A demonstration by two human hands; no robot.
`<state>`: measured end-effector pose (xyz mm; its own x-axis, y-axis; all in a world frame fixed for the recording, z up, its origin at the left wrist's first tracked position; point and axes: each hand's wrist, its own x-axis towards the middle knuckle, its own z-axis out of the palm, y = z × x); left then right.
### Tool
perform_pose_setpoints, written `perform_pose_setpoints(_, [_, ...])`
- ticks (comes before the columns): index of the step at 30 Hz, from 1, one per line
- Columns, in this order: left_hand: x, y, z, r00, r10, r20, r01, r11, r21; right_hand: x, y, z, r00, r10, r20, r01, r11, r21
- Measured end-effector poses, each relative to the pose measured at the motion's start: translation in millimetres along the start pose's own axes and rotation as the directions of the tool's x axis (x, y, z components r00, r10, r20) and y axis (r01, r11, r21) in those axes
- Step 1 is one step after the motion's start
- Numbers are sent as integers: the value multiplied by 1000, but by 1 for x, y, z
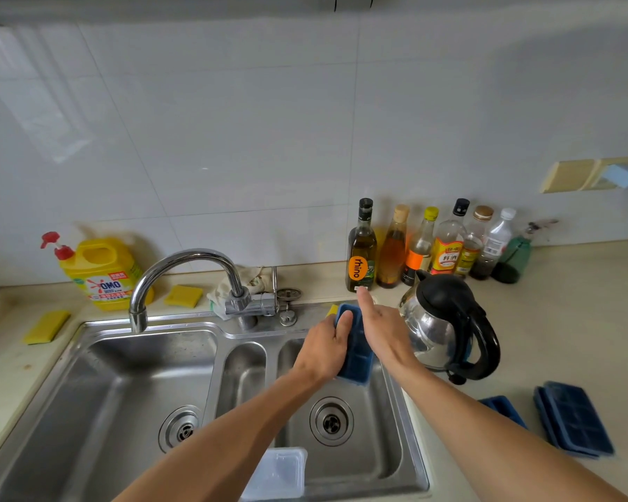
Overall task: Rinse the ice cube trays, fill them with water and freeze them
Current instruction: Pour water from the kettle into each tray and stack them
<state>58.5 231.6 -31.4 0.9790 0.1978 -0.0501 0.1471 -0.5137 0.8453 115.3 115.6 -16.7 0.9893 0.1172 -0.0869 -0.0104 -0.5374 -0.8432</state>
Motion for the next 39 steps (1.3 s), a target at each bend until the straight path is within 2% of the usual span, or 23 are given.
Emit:
perform_pose_setpoints(3, [3,-6,-4,998,-36,-52,35,999,-16,-4,-1,-2,991,35,131,-51,992,118])
perform_pose_setpoints(5, [8,-9,-11,989,-87,-124,81,996,-46,-10,1,-5,959,47,279,-103,977,189])
perform_pose_setpoints(7, [12,-12,-19,975,-125,-182,110,990,-90,-16,3,-9,907,31,420,-122,974,191])
perform_pose_setpoints(9, [14,-13,-26,969,-104,-226,82,991,-104,-20,4,-12,874,0,485,-105,976,189])
perform_pose_setpoints(17, [6,10,-33,960,37,-277,-69,992,-105,-24,-13,-35,868,-121,481,-3,969,247])
perform_pose_setpoints(21, [10,43,-52,896,252,-364,-238,968,84,-19,-35,-52,868,-248,430,118,945,306])
perform_pose_setpoints(24, [12,59,-62,866,377,-328,-306,919,250,-19,-42,-60,869,-292,399,162,930,329])
perform_pose_setpoints(26, [5,58,-57,876,398,-273,-306,896,322,-25,-34,-60,873,-272,406,153,941,302])
perform_pose_setpoints(28, [-2,57,-52,885,393,-248,-310,897,317,-28,-28,-60,868,-270,416,158,946,284])
perform_pose_setpoints(33, [8,73,-58,843,423,-333,-323,892,318,-19,-43,-70,878,-322,355,203,920,334])
perform_pose_setpoints(37, [-4,67,-46,889,393,-235,-302,889,345,-28,-25,-67,871,-273,407,149,938,312])
perform_pose_setpoints(39, [1,71,-51,864,419,-280,-320,885,337,-25,-30,-68,878,-302,371,164,919,358])
